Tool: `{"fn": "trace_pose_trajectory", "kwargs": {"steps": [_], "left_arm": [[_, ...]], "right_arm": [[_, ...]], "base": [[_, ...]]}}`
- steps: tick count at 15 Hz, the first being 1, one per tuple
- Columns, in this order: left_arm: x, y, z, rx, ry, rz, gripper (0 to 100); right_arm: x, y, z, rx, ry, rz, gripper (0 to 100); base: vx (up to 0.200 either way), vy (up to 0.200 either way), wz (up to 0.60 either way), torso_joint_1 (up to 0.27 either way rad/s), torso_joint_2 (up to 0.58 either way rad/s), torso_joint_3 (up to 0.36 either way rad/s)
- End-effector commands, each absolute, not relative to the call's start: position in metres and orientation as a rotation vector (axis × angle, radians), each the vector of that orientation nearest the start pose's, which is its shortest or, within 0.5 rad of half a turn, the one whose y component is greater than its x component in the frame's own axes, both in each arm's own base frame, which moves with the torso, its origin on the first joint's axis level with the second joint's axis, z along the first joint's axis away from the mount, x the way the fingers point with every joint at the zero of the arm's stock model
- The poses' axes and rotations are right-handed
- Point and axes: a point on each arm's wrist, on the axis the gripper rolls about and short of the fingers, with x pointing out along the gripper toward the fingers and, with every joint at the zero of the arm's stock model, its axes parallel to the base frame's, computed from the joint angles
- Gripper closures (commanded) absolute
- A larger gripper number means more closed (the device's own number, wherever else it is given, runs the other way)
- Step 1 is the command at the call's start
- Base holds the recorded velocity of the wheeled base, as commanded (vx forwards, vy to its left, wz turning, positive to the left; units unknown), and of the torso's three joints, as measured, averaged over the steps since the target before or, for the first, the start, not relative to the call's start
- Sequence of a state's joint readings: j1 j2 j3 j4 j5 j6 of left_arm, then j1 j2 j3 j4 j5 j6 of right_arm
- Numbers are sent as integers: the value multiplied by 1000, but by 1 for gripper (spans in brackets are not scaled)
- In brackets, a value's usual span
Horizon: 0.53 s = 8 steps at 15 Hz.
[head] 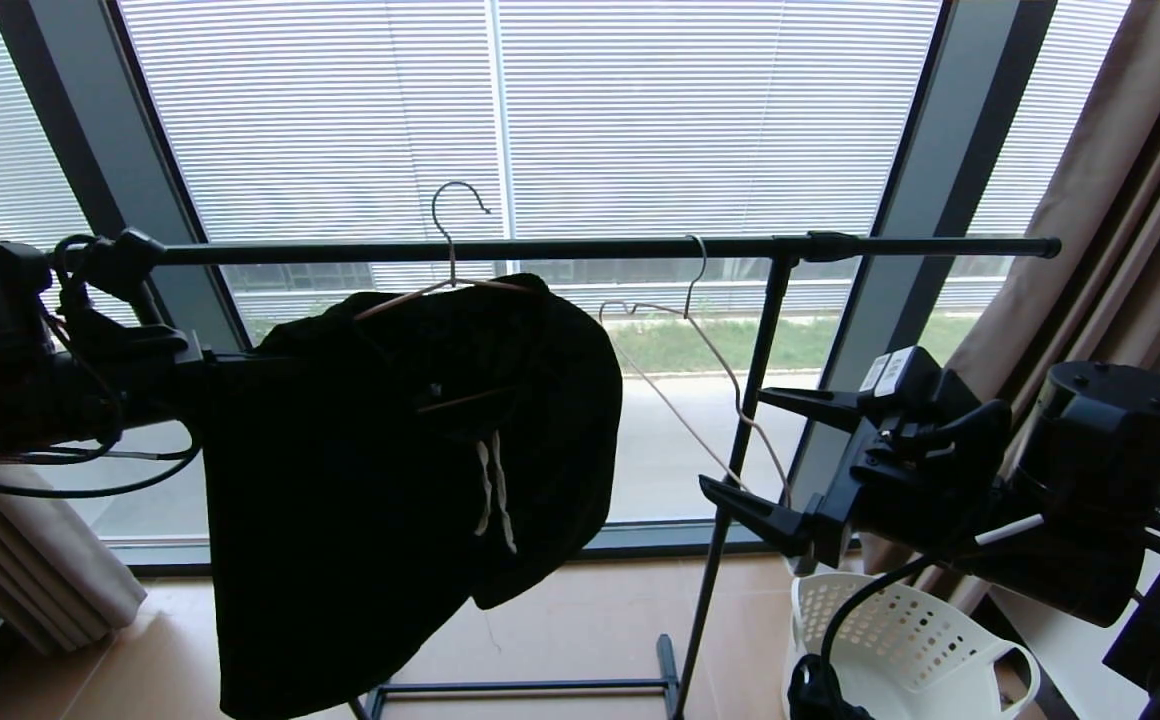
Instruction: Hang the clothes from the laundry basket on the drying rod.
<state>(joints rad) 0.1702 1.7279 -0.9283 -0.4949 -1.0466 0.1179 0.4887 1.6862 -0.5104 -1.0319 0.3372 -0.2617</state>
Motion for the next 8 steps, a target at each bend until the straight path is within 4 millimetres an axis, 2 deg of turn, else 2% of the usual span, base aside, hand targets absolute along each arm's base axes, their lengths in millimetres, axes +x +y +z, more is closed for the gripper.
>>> {"fn": "trace_pose_trajectory", "kwargs": {"steps": [1, 8], "left_arm": [[318, 35, 184, -79, 220, -880, 100], [333, 38, 168, -80, 219, -880, 100]], "right_arm": [[237, 134, 151, -258, 42, 840, 0], [237, 135, 148, -259, 50, 843, 0]], "base": [[0, 0, 0, 0, 0, 0], [0, 0, 0, 0, 0, 0]]}}
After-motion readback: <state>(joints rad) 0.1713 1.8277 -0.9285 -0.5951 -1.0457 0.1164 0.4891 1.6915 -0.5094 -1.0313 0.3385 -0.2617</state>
